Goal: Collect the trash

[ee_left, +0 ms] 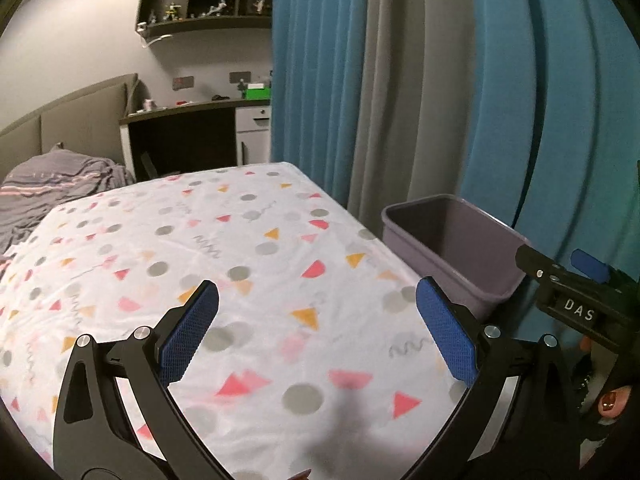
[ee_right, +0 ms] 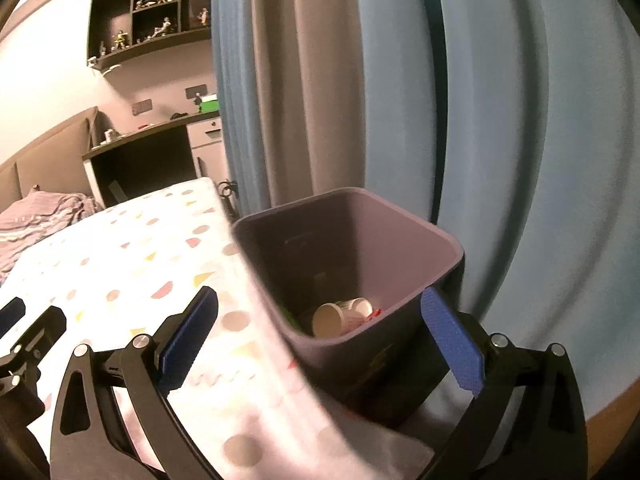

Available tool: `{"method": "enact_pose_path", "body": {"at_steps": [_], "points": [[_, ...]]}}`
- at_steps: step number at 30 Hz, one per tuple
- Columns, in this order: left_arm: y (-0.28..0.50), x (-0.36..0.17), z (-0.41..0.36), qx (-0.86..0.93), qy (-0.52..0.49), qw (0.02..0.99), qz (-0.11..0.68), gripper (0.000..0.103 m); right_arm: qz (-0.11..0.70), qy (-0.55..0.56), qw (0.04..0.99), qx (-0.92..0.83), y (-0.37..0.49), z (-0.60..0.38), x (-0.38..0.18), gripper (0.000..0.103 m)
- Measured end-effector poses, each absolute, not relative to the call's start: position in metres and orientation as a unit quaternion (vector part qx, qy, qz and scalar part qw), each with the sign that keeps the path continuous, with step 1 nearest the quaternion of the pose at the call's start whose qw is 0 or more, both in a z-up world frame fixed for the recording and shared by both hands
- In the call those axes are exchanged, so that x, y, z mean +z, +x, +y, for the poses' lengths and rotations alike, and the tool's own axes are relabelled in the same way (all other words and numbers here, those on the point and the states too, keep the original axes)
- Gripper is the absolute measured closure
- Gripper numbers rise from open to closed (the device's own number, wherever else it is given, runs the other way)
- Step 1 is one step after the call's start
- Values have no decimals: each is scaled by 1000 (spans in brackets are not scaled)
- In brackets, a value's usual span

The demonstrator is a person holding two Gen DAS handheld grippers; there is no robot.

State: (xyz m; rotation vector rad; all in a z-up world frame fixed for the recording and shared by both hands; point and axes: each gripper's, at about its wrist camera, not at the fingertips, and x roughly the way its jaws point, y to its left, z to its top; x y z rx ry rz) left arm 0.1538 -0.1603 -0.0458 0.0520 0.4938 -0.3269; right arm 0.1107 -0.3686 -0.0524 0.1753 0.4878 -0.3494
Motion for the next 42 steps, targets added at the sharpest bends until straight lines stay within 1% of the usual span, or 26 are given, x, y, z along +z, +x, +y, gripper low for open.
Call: {"method": "enact_pose_path", "body": {"at_steps": [7, 19, 30, 42], "points": [[121, -41, -124, -140, 19, 960, 241, 5, 219, 77, 959, -161, 82, -333, -41, 6], [75, -31, -87, -130, -2, 965, 227, 5, 197, 63, 966, -153, 40, -291, -27, 6], [61, -23, -73, -123, -9, 967, 221, 5, 184, 49, 971, -144, 26, -265, -22, 6], [61, -24, -70, -123, -12, 968, 220, 5, 185, 46, 972, -140, 26, -260, -21, 6]]}}
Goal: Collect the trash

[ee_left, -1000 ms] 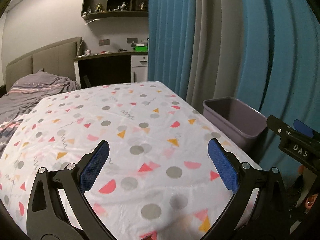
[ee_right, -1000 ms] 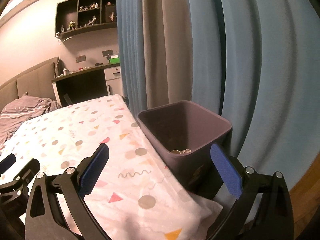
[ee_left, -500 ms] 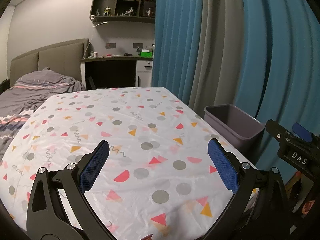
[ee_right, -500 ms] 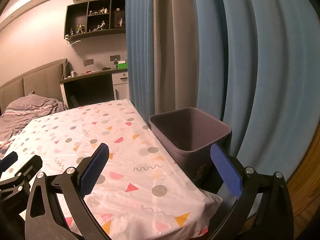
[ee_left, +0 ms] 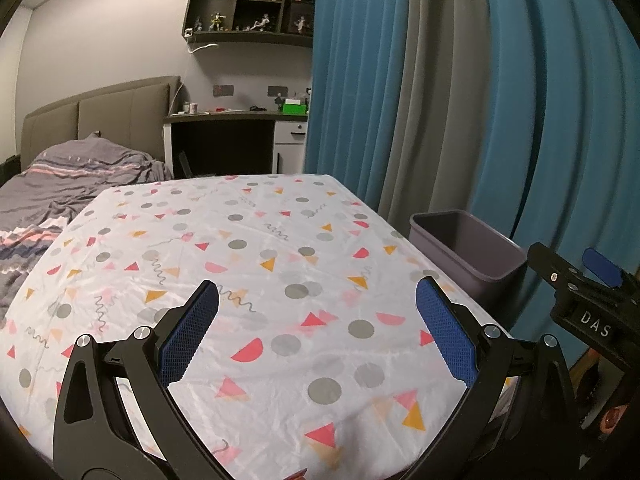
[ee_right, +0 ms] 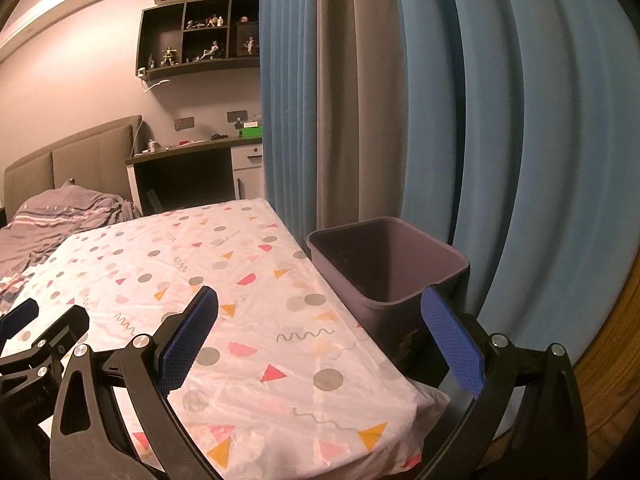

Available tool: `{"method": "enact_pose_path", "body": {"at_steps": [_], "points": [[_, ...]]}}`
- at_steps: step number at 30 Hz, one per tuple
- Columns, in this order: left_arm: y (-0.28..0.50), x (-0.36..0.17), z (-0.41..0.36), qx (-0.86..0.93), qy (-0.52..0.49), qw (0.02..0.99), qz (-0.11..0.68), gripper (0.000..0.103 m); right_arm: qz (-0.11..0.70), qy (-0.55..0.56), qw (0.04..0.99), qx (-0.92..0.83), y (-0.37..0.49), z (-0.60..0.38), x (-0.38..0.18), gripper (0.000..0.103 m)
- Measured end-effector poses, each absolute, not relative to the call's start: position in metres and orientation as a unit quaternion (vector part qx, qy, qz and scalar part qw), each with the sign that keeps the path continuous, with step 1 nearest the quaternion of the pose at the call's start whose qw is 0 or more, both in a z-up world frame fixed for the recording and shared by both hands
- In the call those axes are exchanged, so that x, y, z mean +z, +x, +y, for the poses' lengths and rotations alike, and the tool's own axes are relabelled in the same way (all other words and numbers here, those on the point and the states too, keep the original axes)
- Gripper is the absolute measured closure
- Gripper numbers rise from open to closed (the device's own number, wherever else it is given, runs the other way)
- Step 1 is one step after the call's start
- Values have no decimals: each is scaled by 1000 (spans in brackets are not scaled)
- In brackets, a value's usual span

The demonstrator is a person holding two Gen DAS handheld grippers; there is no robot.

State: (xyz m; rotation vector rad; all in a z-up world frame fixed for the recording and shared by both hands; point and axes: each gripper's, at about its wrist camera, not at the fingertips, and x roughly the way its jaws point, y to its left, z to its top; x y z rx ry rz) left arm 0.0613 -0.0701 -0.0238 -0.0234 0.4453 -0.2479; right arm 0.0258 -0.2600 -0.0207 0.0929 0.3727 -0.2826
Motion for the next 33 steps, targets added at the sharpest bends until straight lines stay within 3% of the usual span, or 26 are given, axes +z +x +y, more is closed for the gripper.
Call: {"method": "enact_pose_path", "body": {"at_steps": [33], "points": [[64, -23, -71, -123, -17, 966, 226, 5, 186, 46, 971, -140, 26, -259, -21, 6]]}}
